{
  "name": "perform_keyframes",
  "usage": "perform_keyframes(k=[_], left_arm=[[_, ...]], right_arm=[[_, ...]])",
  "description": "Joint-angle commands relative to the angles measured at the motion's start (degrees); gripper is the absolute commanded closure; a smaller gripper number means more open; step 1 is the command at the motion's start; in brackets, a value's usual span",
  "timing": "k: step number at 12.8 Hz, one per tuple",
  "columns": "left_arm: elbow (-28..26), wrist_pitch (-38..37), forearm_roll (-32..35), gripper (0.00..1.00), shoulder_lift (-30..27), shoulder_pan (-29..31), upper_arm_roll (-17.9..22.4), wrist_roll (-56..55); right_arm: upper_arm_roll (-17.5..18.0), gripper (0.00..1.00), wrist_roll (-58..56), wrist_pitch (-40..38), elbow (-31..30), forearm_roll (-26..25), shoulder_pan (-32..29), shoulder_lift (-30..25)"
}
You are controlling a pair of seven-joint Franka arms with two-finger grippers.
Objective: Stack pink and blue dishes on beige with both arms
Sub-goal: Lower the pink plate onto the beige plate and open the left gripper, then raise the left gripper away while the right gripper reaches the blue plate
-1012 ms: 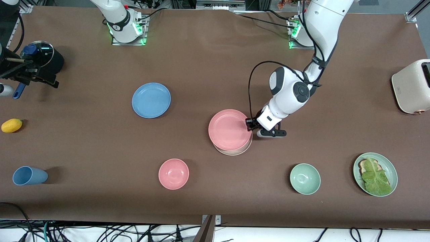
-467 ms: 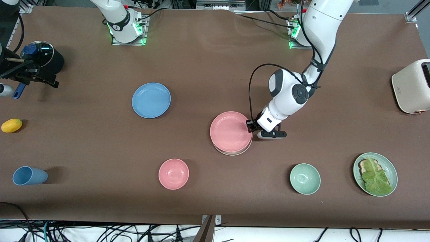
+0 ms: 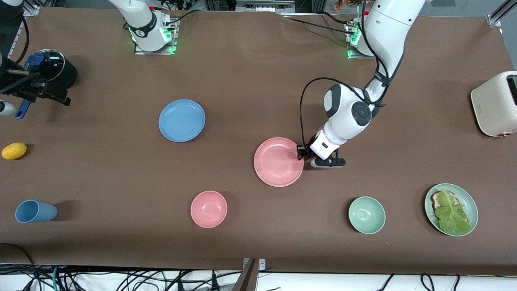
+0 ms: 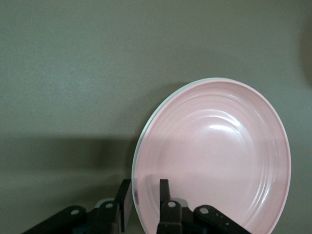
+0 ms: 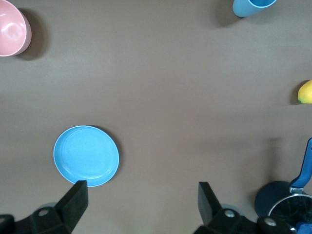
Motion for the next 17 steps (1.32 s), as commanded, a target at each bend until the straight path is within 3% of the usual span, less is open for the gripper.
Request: perform_keyframes(k=[1, 2, 6, 10, 13, 17], left_arm=[[1.47, 0.2, 1.6, 0.15, 0.63, -0.05, 0.49, -0.22], [1.65, 0.2, 1.6, 0.02, 0.46, -0.05, 0.66, -0.31], [1.22, -1.72, 1.6, 0.01, -2.87, 0.91, 0.67, -0.75], [3.31, -20.06, 5.36, 0.01, -10.43, 1.53, 5.31, -0.75], [11.64, -35.17, 12.31, 0.01, -11.67, 1.71, 8.65, -0.93], [21.93, -50.92, 22.85, 0.0, -11.76, 4.25, 10.77, 0.38]], right_arm=[[0.35, 0.0, -0.8, -0.38, -0.79, 0.28, -0.62, -1.0], [0.35, 0.0, -0.8, -0.38, -0.79, 0.28, -0.62, -1.0], [0.53, 0.0, -0.71, -0.3, -1.14, 0.2, -0.53, -0.91], [0.71, 0.0, -0.62, -2.31, -2.1, 0.28, 2.36, 2.07], [2.37, 0.0, -0.1, -0.84, -4.29, 1.6, 6.14, 5.15], [2.64, 0.0, 0.08, 16.44, -18.5, 4.42, 6.5, 5.86]])
